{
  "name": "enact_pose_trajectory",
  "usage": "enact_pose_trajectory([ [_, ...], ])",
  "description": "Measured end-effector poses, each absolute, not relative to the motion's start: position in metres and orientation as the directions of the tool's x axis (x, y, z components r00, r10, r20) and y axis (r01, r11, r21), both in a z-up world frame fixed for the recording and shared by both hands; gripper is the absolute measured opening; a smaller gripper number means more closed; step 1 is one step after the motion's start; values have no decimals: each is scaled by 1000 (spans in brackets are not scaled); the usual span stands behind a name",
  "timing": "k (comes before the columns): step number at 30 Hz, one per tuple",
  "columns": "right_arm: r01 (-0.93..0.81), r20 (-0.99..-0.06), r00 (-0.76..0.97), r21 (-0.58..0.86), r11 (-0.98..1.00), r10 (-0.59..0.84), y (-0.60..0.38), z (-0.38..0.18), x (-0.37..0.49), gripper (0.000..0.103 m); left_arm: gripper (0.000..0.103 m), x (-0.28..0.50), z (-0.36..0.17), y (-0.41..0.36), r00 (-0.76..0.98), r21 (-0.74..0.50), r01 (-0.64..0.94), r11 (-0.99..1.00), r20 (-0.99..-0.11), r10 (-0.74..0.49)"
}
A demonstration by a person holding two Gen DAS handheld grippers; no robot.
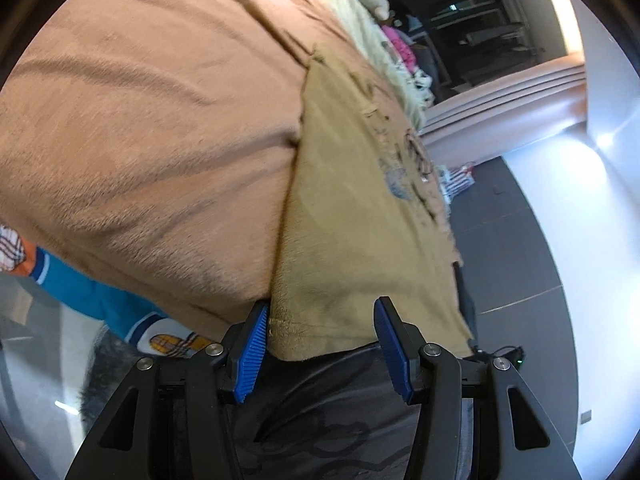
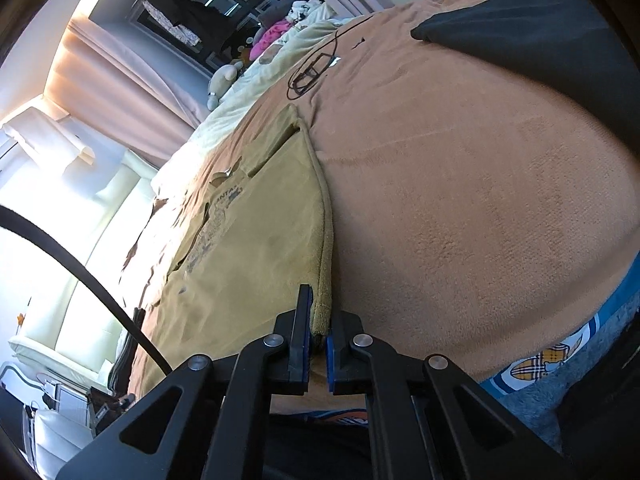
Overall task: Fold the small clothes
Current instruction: 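Grasp the shirt hem with the right gripper, then the left gripper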
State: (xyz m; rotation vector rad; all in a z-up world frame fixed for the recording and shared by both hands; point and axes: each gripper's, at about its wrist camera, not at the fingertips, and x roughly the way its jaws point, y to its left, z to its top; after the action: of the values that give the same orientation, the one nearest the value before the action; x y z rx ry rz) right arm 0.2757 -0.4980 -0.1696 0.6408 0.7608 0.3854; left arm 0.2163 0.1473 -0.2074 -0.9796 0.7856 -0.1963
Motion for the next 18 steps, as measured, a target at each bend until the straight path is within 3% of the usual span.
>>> enact_pose_trajectory([
  [4, -84, -521, 662, 663, 744, 539, -497, -169, 280, 2, 54, 215, -196, 146, 736, -822, -129, 555, -455, -502],
  [11, -78, -531, 655, 660, 747, 537, -494, -167, 283, 2, 54, 238, -200, 144, 719, -806, -142, 575, -483, -499],
  [14, -74, -536, 655, 656, 751, 533, -493, -165, 284, 2, 46, 247, -204, 143, 715, -800, -171, 576, -503, -486],
  [18, -75, -535, 659, 653, 753, 529, -492, -163, 283, 2, 27, 251, -209, 142, 702, -782, -210, 587, -538, -467],
])
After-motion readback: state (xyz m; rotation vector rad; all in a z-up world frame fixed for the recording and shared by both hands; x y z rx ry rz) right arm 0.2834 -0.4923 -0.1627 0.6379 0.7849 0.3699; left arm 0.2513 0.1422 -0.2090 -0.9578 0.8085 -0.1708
